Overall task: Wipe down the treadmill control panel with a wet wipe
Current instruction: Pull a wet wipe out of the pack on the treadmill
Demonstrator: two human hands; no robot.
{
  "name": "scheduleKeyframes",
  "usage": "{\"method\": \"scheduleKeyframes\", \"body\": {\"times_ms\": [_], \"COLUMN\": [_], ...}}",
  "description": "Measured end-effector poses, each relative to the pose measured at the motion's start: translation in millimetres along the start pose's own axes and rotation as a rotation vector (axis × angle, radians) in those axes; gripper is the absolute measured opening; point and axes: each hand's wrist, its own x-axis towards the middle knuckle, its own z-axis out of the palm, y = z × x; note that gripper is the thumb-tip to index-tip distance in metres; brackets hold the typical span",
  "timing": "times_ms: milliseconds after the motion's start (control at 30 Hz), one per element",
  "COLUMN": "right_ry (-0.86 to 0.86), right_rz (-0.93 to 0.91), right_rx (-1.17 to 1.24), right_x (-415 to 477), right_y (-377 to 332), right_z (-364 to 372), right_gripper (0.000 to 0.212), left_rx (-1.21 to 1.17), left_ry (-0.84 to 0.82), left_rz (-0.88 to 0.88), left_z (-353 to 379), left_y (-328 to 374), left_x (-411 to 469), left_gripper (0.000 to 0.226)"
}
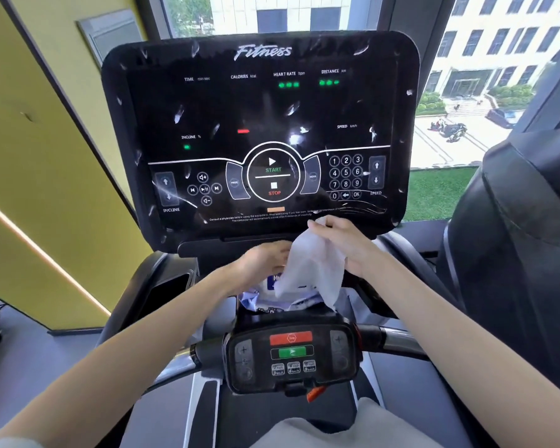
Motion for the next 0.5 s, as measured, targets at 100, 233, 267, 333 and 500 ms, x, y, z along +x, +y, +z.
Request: {"method": "scheduleKeyframes", "body": {"times_ms": [100, 233, 267, 333, 500], "right_ry": [-0.112, -0.159, -0.160, -0.173, -0.137], "right_rz": [-0.040, -0.075, -0.085, -0.116, -0.282], "right_rx": [0.119, 0.212, 0.258, 0.323, 0.169], "right_x": [-2.0, -0.8, -0.3, 0.6, 0.8], "right_y": [-11.7, -23.2, -24.8, -26.0, -32.6], "right_z": [0.3, 1.4, 1.4, 2.4, 14.1], "right_gripper": [0.025, 0.026, 0.026, 0.026, 0.030], "left_rx": [-0.034, -0.068, -0.099, -0.104, -0.155], "left_ry": [0.019, 0.075, 0.053, 0.021, 0.024], "left_rz": [0.039, 0.015, 0.004, -0.013, -0.039], "left_z": [-1.5, -15.1, -19.1, -26.5, -34.5], "left_y": [14.3, 32.2, 39.5, 53.5, 76.1], "left_x": [-8.2, -10.7, -12.9, -15.5, -16.5], "left_gripper": [0.024, 0.034, 0.034, 0.032, 0.037]}}
